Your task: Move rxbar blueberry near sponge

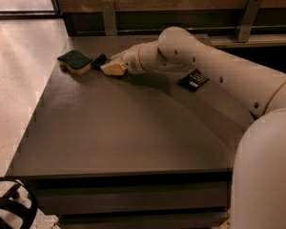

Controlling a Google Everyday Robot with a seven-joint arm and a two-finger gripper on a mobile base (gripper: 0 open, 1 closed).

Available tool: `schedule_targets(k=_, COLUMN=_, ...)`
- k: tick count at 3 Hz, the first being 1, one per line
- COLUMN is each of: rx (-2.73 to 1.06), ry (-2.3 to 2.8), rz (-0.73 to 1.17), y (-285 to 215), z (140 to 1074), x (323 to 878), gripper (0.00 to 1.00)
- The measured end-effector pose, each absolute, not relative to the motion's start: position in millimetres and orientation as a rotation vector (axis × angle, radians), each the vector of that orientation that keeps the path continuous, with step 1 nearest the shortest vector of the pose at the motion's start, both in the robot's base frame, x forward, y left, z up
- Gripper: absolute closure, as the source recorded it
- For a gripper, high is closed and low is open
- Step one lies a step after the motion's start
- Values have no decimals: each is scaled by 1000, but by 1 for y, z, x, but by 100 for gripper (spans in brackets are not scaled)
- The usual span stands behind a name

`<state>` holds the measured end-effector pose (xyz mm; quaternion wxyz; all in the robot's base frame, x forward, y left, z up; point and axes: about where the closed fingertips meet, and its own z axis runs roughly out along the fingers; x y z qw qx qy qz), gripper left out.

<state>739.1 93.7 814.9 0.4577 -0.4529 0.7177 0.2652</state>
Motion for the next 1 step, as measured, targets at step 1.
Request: schedule_targets(k=1, rx=-1119, ry=1768, rz=657, y=96, z=814, x=739, gripper=0)
